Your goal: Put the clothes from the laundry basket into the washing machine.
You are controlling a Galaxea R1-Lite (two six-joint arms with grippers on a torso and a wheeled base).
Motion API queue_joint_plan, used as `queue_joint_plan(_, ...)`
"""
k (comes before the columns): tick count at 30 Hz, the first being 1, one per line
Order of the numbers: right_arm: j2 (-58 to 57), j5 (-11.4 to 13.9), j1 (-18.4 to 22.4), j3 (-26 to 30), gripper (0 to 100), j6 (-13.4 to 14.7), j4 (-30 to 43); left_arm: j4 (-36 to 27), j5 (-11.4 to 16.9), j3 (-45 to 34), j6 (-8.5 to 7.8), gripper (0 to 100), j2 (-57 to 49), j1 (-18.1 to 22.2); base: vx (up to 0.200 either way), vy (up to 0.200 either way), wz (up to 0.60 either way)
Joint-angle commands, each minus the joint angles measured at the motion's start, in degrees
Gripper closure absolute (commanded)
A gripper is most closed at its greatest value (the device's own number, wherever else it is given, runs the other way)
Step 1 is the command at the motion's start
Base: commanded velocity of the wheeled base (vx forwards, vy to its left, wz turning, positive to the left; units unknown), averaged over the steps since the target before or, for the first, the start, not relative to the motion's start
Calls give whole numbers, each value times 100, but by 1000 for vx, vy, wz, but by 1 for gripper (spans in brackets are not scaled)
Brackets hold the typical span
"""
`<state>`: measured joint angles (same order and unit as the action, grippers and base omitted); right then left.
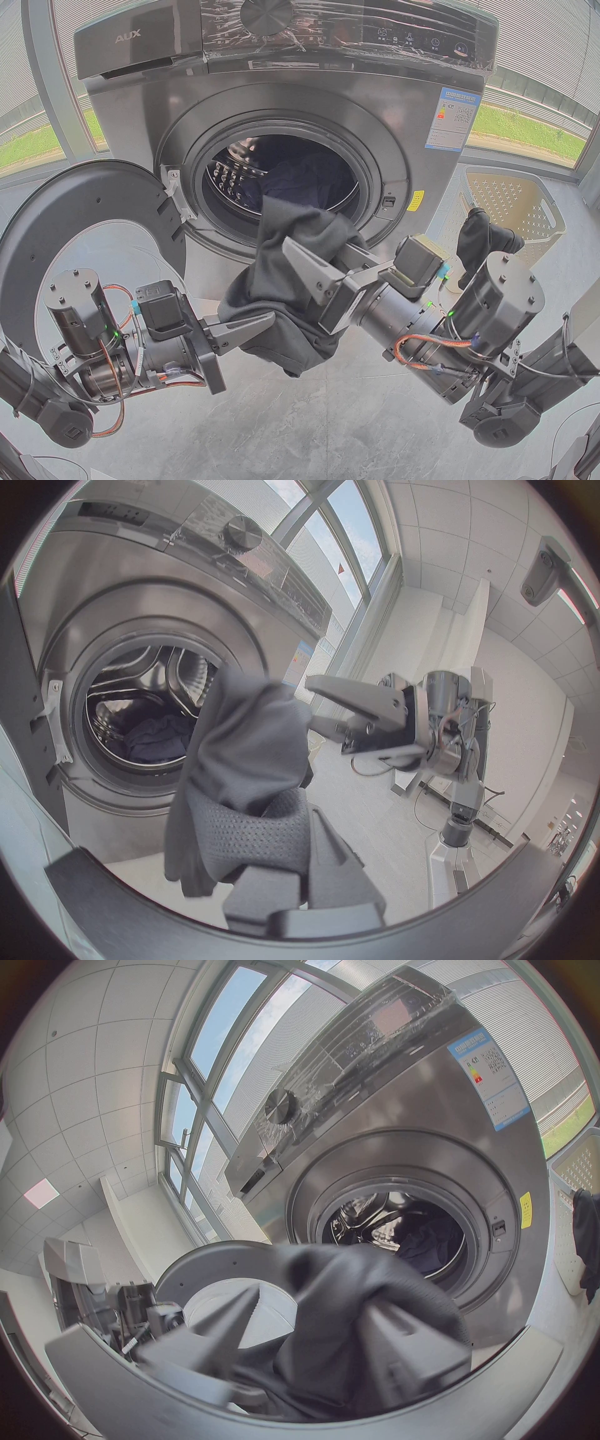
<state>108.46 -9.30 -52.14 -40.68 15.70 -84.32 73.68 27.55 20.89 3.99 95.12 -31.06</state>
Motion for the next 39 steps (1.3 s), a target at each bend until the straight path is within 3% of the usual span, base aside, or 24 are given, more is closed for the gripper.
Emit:
queue_joint_plan(1,211,25,-24,306,0,-6,-93,68,-4,108,67,100,-126,39,0,0,0)
queue_joint_plan(3,211,25,-33,500,0,-14,-155,120,-101,266,243,100,-99,74,0,0,0)
queue_joint_plan(5,211,25,-42,614,0,-23,-181,164,-391,407,436,100,-73,83,0,0,0)
queue_joint_plan(7,167,16,-51,763,0,-41,-181,182,-593,547,471,100,6,83,0,0,0)
queue_joint_plan(20,193,16,28,1396,0,-269,-190,516,-716,785,498,100,173,92,0,0,0)
queue_joint_plan(25,211,16,134,1379,0,-296,-181,542,-707,785,515,100,129,83,0,0,0)
queue_joint_plan(28,386,25,354,1308,0,-340,-190,656,-690,776,612,100,112,83,0,0,0)
queue_joint_plan(39,808,78,775,1150,0,-489,-295,797,-663,785,621,100,112,83,0,0,0)
